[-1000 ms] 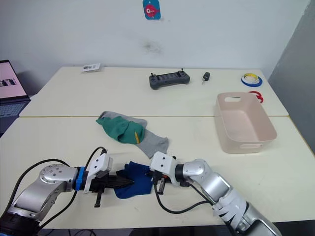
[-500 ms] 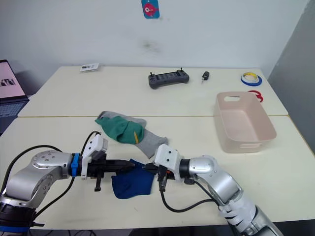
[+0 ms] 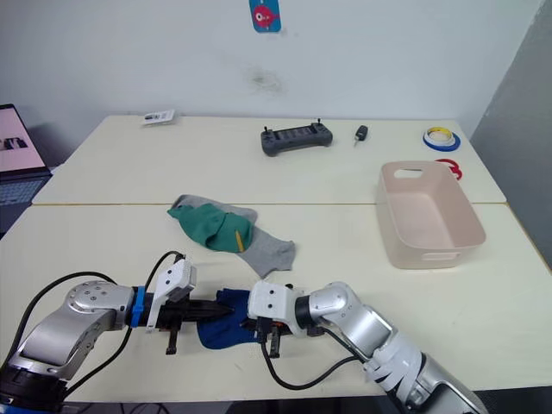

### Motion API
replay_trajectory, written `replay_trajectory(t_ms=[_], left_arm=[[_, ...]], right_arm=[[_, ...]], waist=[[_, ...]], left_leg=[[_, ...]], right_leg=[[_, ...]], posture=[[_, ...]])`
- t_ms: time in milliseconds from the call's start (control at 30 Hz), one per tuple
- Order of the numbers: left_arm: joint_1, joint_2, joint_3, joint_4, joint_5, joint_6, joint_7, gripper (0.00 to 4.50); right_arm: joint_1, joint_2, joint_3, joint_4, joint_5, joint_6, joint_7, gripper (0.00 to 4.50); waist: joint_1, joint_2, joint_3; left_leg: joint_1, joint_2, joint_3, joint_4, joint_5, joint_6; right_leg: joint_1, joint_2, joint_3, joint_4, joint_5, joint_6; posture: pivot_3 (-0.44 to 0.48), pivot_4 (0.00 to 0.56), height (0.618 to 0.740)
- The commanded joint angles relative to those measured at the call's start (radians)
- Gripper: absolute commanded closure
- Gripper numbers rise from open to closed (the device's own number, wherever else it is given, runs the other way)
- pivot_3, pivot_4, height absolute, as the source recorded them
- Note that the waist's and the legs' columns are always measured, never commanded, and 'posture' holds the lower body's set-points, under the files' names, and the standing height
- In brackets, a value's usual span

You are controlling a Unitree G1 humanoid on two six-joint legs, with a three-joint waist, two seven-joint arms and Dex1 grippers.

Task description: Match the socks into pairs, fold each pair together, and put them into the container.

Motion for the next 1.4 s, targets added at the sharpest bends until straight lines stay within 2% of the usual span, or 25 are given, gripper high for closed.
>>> replay_trajectory(t_ms=[33,367,467,600,800,967,1400], left_arm=[[0.017,-0.003,0.003,0.026,0.027,-0.001,0.021,4.5],[0.019,-0.032,-0.003,-0.014,0.004,0.015,0.031,4.5],[0.024,-0.032,-0.003,-0.026,0.001,0.02,0.032,4.5],[0.025,-0.031,-0.003,-0.026,-0.001,0.023,0.031,4.5],[0.034,-0.03,0.0,-0.033,-0.003,0.028,0.033,4.5],[0.049,-0.03,0.014,-0.029,-0.013,0.034,0.034,4.5],[0.063,-0.043,0.022,-0.025,-0.012,0.035,0.036,4.5]], right_arm=[[0.04,-0.047,-0.025,-0.035,-0.011,0.006,0.012,4.49],[0.122,-0.11,-0.213,-0.303,0.148,0.162,0.001,4.49],[0.15,-0.115,-0.279,-0.349,0.22,0.261,-0.017,3.6],[0.172,-0.052,-0.359,-0.364,0.325,0.474,-0.107,2.22],[0.158,0.053,-0.382,-0.339,0.41,0.722,-0.224,0.19],[0.137,0.1,-0.351,-0.29,0.411,0.774,-0.285,0.19],[0.038,0.21,-0.274,-0.114,0.385,0.729,-0.346,0.19]], waist=[[0.0,0.0,0.0],[0.001,0.0,0.0],[0.002,0.0,0.0],[0.002,0.0,0.0],[0.001,0.0,0.0],[0.0,0.0,0.0],[-0.003,0.0,-0.001]], left_leg=[[0.0,0.0,0.0,0.0,0.0,0.0],[0.0,0.0,0.0,0.0,0.0,0.0],[0.0,0.0,0.0,0.0,0.0,0.0],[0.0,0.0,0.0,0.0,0.0,0.0],[0.0,0.0,0.0,0.0,0.0,0.0],[0.0,-0.001,0.0,0.0,0.0,0.0],[0.002,0.0,0.0,-0.001,0.0,0.0]], right_leg=[[0.0,0.0,0.0,0.0,0.0,0.0],[0.001,-0.001,0.0,0.0,0.0,0.0],[0.001,-0.001,0.0,0.0,0.0,0.0],[0.001,-0.001,0.0,0.0,0.0,0.0],[0.001,-0.001,0.0,0.0,0.0,0.0],[0.0,-0.001,0.001,0.0,0.0,0.0],[0.0,0.0,0.001,0.001,0.0,0.0]], posture=[[0.0,0.15,0.74],[0.0,0.15,0.74],[0.0,0.15,0.74],[0.0,0.15,0.74],[0.0,0.15,0.74],[0.0,0.15,0.74],[0.0,0.15,0.74]])
